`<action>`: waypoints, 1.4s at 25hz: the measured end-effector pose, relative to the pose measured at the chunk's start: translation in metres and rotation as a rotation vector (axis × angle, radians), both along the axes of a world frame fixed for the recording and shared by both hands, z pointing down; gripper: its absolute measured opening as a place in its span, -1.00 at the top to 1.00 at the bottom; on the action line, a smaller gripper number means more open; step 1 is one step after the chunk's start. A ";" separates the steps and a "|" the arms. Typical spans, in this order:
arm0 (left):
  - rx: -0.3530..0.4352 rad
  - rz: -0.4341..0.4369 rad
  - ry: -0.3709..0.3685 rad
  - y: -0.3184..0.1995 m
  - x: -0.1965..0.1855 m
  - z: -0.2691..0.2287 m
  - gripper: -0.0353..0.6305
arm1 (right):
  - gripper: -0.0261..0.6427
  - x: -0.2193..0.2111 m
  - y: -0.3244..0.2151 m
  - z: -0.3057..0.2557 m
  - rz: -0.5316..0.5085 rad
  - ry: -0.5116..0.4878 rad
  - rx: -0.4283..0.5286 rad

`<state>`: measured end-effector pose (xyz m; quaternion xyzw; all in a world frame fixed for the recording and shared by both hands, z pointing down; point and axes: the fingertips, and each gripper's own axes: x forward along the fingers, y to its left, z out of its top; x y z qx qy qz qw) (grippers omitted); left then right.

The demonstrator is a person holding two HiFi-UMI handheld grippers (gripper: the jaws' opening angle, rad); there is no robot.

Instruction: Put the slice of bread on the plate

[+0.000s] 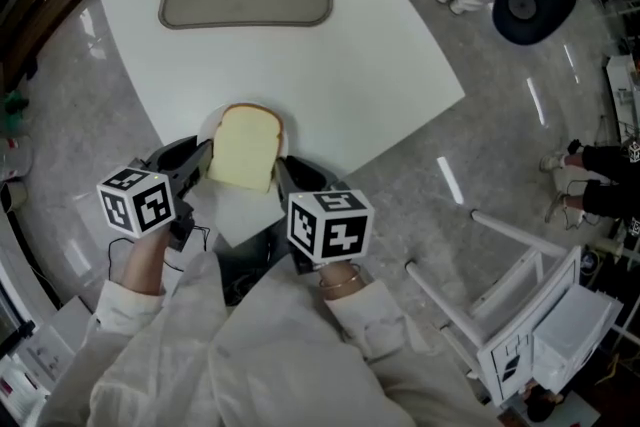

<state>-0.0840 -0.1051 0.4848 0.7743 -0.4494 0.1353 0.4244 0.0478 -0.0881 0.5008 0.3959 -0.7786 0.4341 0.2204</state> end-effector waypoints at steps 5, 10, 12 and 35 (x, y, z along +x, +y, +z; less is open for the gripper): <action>0.021 -0.044 0.001 0.000 0.008 -0.010 0.64 | 0.76 0.008 -0.004 -0.007 -0.031 -0.020 0.020; 0.040 -0.063 0.007 0.000 0.013 -0.018 0.64 | 0.76 0.014 -0.011 -0.015 -0.034 -0.023 0.040; 0.041 -0.061 0.014 -0.002 0.013 -0.020 0.64 | 0.76 0.014 -0.014 -0.018 -0.034 -0.022 0.046; 0.057 0.128 0.074 -0.160 -0.051 -0.022 0.64 | 0.77 -0.052 -0.146 -0.022 0.169 0.016 0.059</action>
